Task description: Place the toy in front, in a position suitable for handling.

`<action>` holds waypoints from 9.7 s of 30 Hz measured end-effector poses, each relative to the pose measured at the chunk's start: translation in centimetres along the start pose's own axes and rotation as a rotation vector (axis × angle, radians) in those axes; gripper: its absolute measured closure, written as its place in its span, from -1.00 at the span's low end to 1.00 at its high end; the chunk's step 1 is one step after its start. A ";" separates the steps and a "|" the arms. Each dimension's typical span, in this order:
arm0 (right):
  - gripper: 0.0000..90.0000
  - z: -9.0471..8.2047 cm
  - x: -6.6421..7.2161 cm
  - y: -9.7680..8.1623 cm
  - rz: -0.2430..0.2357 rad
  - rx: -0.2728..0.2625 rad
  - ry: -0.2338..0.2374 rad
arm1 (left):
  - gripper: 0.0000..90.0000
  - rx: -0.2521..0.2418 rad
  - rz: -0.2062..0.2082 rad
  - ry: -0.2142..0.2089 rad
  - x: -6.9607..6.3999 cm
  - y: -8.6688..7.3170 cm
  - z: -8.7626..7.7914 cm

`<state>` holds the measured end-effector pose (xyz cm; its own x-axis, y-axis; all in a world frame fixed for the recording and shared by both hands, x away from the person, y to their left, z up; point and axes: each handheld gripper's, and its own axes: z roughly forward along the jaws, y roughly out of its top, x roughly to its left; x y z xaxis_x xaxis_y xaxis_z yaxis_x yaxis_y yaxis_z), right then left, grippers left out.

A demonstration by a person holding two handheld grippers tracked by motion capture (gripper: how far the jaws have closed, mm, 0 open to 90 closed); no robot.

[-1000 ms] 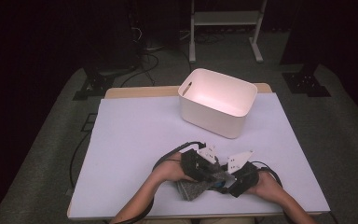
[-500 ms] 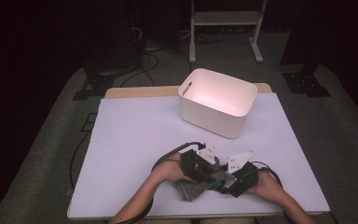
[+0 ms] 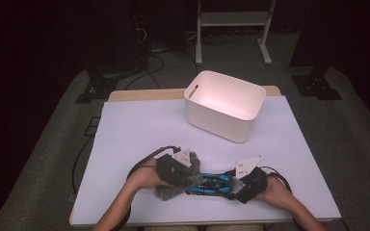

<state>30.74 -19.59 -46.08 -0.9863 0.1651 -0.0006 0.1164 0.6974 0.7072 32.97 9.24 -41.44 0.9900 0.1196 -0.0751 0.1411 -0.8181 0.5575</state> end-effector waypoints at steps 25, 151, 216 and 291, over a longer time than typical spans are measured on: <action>-0.46 0.0 0.0 0.1 0.004 0.008 0.003 | 0.60 -0.061 0.118 -0.076 -1.2 5.7 2.6; -0.04 2.0 2.0 5.0 0.019 0.062 0.124 | 0.47 -0.076 -0.004 -0.176 -1.9 2.7 -2.4; 0.25 0.0 0.6 3.3 0.058 -0.055 0.067 | 0.76 0.023 0.132 -0.010 -2.2 5.4 -1.6; 0.25 0.1 0.6 3.2 0.063 -0.067 0.067 | 0.74 0.010 0.109 -0.037 -1.8 5.9 -1.7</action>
<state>30.52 -17.25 -43.89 -0.9831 0.1587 0.0913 0.1727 0.6388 0.7497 32.00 5.20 -36.59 0.9989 0.0087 -0.0451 0.0323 -0.8310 0.5554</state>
